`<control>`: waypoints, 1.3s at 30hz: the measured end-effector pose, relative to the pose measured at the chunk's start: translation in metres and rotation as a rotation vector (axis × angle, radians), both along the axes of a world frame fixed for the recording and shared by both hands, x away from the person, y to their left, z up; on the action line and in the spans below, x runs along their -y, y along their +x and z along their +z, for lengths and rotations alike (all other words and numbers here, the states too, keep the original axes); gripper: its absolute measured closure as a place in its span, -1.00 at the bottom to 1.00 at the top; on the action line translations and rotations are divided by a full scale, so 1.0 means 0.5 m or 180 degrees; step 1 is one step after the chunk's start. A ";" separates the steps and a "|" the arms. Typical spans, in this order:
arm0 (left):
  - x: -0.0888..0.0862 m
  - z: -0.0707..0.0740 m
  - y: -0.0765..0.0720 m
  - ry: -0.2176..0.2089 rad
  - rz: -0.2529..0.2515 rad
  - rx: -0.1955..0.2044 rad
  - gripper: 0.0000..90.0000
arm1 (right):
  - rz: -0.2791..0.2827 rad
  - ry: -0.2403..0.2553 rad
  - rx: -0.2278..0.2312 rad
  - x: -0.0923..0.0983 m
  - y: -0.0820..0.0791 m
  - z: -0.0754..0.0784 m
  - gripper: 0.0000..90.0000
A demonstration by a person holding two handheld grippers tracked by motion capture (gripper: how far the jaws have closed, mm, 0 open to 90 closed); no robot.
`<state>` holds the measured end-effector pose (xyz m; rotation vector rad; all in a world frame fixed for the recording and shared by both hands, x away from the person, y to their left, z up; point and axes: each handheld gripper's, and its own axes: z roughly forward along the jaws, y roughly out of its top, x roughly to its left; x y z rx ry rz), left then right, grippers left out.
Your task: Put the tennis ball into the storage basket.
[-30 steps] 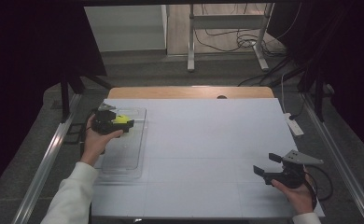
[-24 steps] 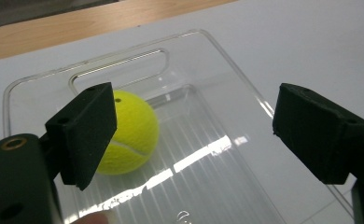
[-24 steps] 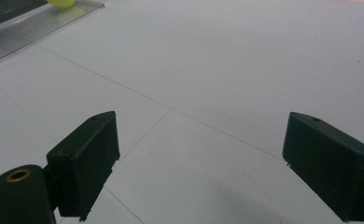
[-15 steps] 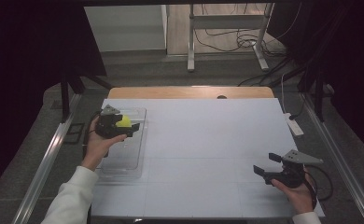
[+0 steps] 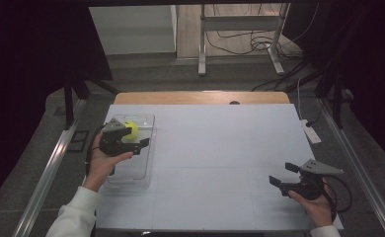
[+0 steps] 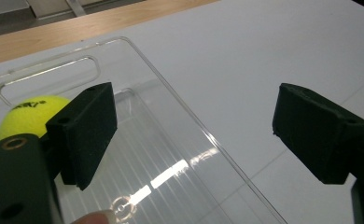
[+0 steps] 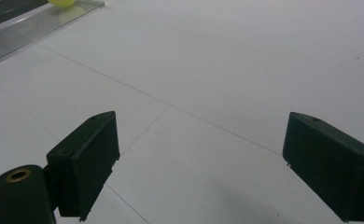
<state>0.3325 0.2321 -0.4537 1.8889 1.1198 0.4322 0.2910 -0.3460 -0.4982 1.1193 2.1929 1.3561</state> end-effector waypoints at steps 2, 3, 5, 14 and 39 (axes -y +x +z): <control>-0.001 -0.002 -0.015 -0.0030 -0.0039 0.0023 -0.67 | -0.0001 0.0000 -0.0002 0.000 0.001 0.000 -0.75; -0.001 -0.002 -0.021 -0.0042 -0.0049 0.0032 -0.67 | -0.0002 -0.0001 -0.0004 0.000 0.001 0.000 -0.75; -0.002 -0.003 -0.033 -0.0059 -0.0080 0.0044 -0.67 | -0.0006 -0.0002 -0.0005 0.000 0.001 -0.001 -0.75; 0.000 -0.008 -0.080 -0.0143 -0.0193 0.0067 -0.67 | -0.0022 -0.0008 -0.0003 0.002 -0.003 0.001 -0.75; 0.015 -0.060 -0.167 -0.0105 -0.0370 0.0078 -0.68 | 0.0013 0.0005 0.0032 -0.003 -0.007 0.007 -0.75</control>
